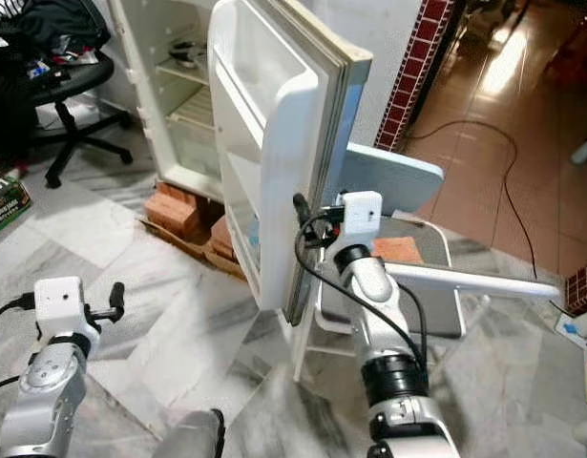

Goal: Restocking fridge

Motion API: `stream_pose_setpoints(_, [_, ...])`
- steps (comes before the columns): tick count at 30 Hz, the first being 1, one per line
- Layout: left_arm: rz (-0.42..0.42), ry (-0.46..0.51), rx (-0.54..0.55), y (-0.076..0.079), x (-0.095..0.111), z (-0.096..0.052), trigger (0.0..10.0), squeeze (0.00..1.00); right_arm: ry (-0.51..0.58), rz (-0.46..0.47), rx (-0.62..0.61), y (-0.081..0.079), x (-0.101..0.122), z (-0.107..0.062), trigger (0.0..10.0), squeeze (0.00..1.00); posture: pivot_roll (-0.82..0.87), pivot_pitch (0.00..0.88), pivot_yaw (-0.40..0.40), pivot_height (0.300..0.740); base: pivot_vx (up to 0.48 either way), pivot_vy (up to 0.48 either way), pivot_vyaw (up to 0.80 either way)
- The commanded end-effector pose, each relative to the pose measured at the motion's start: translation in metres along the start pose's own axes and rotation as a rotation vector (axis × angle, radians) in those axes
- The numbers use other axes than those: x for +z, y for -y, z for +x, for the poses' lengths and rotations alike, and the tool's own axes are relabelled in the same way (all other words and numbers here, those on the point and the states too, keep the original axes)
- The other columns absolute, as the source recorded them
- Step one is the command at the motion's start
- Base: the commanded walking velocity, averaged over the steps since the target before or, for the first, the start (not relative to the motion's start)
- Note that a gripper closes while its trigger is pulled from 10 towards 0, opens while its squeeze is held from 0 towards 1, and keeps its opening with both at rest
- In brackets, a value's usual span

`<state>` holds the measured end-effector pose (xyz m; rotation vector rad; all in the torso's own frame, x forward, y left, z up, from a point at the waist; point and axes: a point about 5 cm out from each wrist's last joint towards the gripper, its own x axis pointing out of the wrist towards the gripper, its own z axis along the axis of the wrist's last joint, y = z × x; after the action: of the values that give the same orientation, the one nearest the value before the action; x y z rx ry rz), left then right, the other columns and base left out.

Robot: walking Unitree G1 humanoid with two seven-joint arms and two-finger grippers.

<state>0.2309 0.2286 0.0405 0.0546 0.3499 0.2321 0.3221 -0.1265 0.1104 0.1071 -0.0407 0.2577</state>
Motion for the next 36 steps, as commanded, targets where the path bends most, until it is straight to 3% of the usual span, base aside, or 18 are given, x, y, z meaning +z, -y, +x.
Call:
stream_pose_setpoints(1, [-0.003,0.015,-0.019,0.004,0.004,0.001,10.0,0.0,0.012,-0.008,-0.026,0.003,0.005,0.002,10.0,0.0,0.17,0.002,-0.054,0.74,0.0,0.0,0.0])
stream_pose_setpoints(8, [-0.006,0.028,-0.026,0.005,0.005,0.001,10.0,0.0,0.025,0.001,-0.049,0.004,0.008,0.004,10.0,0.0,0.17,0.006,-0.055,0.74,0.145,0.0,0.0])
stream_pose_setpoints(15, [-0.012,0.027,-0.042,0.006,0.004,0.0,10.0,0.0,0.022,-0.008,-0.071,0.006,0.005,-0.008,10.0,0.0,0.16,0.01,-0.053,0.74,0.306,0.0,0.0])
stream_pose_setpoints(19, [-0.009,0.021,-0.064,0.008,0.004,0.0,10.0,0.0,0.016,-0.018,-0.061,-0.001,0.001,-0.015,10.0,0.0,0.16,0.011,-0.052,0.74,0.318,0.0,0.0])
stream_pose_setpoints(26, [-0.01,0.011,-0.062,0.008,0.003,0.0,10.0,0.0,0.013,-0.028,-0.076,0.003,0.001,-0.016,10.0,0.0,0.16,0.014,-0.051,0.74,0.339,0.0,0.0])
stream_pose_setpoints(36, [-0.006,-0.015,-0.044,0.006,0.0,0.0,10.0,0.0,0.016,-0.026,-0.06,0.003,0.006,-0.008,10.0,0.0,0.17,0.015,-0.053,0.74,0.0,0.0,0.0])
